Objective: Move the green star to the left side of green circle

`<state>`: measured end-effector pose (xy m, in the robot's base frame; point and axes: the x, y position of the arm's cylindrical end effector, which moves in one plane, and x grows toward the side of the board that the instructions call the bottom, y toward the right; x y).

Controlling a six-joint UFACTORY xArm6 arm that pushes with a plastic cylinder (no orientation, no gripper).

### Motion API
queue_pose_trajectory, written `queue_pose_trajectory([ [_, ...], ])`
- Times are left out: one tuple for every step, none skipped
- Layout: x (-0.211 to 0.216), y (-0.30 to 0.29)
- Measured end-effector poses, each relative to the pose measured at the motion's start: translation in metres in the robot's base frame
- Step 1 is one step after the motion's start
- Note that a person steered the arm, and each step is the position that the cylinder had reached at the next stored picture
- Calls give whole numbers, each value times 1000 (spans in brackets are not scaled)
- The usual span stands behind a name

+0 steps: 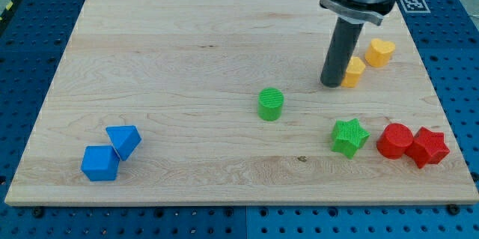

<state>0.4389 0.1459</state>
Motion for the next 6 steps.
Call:
queue_pose_trajectory([
  [-9,18],
  [-17,32],
  [-18,23],
  [3,10],
  [32,11],
  [56,13],
])
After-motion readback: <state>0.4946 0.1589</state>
